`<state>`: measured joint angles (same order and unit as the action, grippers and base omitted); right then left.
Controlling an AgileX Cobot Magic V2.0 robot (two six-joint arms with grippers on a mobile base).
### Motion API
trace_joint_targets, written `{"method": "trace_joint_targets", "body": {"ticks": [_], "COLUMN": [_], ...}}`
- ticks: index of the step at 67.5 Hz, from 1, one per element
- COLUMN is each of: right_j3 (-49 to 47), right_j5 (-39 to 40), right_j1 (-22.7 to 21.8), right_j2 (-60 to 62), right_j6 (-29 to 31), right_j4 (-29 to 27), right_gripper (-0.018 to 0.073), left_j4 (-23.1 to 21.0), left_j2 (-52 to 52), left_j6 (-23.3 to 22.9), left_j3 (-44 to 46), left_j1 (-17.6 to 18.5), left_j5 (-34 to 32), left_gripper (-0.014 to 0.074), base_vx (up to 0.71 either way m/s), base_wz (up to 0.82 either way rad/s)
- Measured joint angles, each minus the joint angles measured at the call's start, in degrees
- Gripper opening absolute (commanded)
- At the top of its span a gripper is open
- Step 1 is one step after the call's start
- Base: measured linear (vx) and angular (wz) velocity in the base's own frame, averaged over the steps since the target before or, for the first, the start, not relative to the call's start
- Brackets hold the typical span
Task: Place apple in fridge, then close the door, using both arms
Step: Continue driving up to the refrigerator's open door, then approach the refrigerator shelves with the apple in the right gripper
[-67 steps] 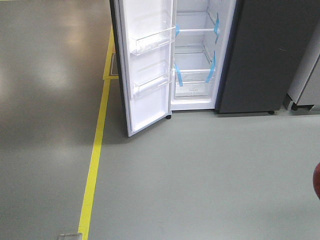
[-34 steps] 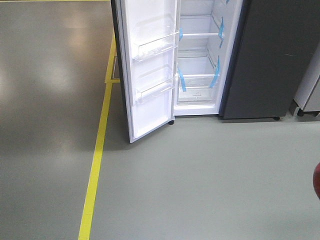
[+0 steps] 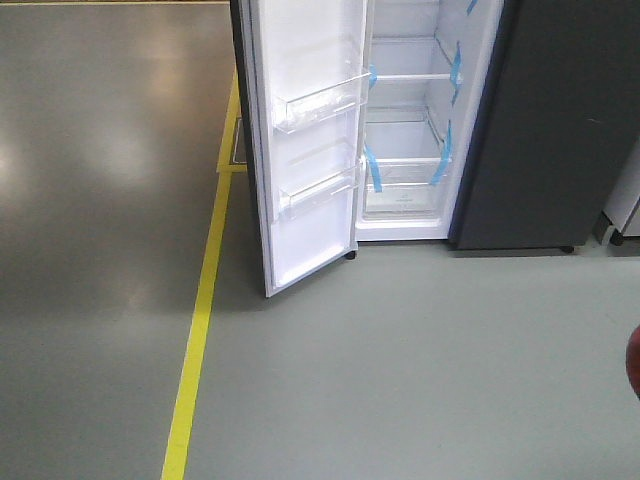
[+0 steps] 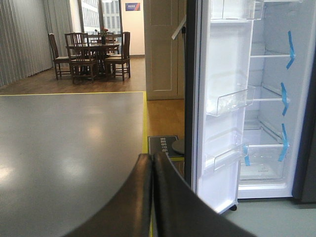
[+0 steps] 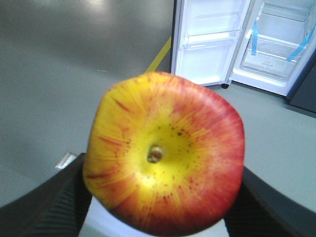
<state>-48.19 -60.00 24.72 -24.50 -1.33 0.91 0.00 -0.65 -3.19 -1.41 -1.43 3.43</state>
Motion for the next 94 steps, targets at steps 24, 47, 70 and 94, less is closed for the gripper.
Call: {"method": "trace_joint_targets", "body": {"ticks": [24, 47, 70, 94], "right_j3": [0.0, 0.0, 0.0, 0.0], "right_j5": [0.0, 0.0, 0.0, 0.0], "right_j1": [0.0, 0.0, 0.0, 0.0], "right_j2": [0.0, 0.0, 0.0, 0.0], "right_j6": [0.0, 0.0, 0.0, 0.0], "right_j4": [0.0, 0.0, 0.0, 0.0], "right_gripper": [0.036, 0.036, 0.036, 0.036], "left_j4": [0.0, 0.0, 0.0, 0.0], "left_j2": [0.0, 0.0, 0.0, 0.0], "left_j6": [0.0, 0.0, 0.0, 0.0], "left_j3": [0.0, 0.0, 0.0, 0.0], "left_j1": [0.0, 0.0, 0.0, 0.0], "left_j5": [0.0, 0.0, 0.0, 0.0], "left_gripper": [-0.0006, -0.0006, -0.0006, -0.0006], "base_vx": [0.09, 0.09, 0.08, 0.08], "base_wz": [0.01, 0.01, -0.01, -0.02]}}
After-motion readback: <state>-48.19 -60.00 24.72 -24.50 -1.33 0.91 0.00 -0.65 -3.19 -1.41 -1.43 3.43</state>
